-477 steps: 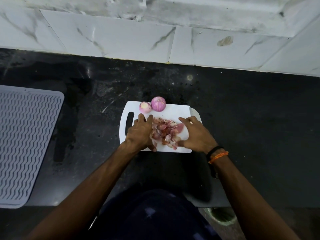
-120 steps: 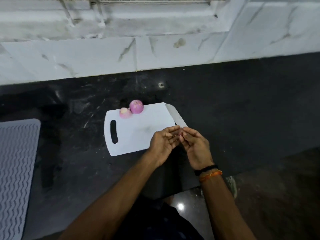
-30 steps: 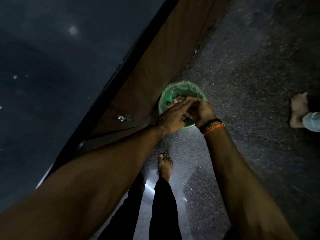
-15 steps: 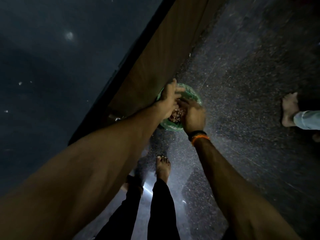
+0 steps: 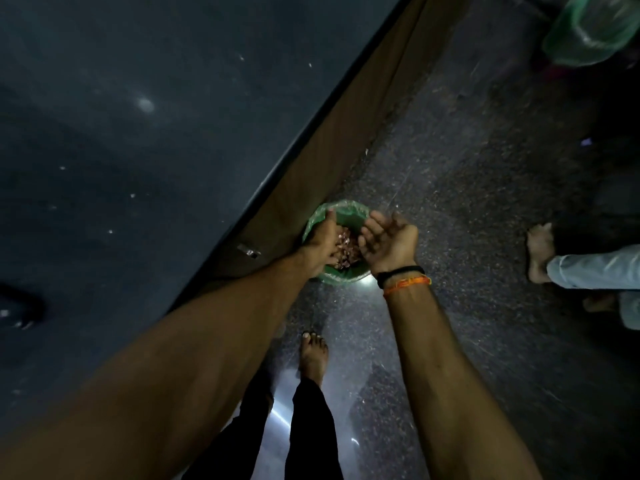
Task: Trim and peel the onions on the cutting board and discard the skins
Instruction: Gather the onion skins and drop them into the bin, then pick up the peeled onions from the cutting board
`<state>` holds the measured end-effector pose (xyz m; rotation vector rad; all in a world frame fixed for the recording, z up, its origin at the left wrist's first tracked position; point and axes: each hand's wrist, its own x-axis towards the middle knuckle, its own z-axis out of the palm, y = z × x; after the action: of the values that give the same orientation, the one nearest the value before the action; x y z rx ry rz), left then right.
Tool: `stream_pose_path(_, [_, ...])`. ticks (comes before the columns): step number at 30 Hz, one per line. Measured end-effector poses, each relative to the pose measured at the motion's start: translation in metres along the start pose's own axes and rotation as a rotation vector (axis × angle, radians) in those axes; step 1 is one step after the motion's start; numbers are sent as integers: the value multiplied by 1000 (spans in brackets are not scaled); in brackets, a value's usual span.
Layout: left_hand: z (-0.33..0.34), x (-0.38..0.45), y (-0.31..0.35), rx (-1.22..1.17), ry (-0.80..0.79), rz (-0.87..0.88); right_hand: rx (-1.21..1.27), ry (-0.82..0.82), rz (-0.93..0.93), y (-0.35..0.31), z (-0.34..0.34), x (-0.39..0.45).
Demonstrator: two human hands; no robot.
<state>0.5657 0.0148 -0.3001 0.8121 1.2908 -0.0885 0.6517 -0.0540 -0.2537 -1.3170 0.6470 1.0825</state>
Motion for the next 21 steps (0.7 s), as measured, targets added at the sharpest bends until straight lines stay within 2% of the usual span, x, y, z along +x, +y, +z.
stream_pose_path(4, [-3,-57,40,-268,-101,46,240,-29,91,-5,6,-29])
stream_pose_path(10, [-7,-128,77,-407,-153,171,349,-160,126,-18,26,-79])
stream_pose_path(21, [-64,-258,101,-555,-192,406,90,-446,-146,-15,89,-208])
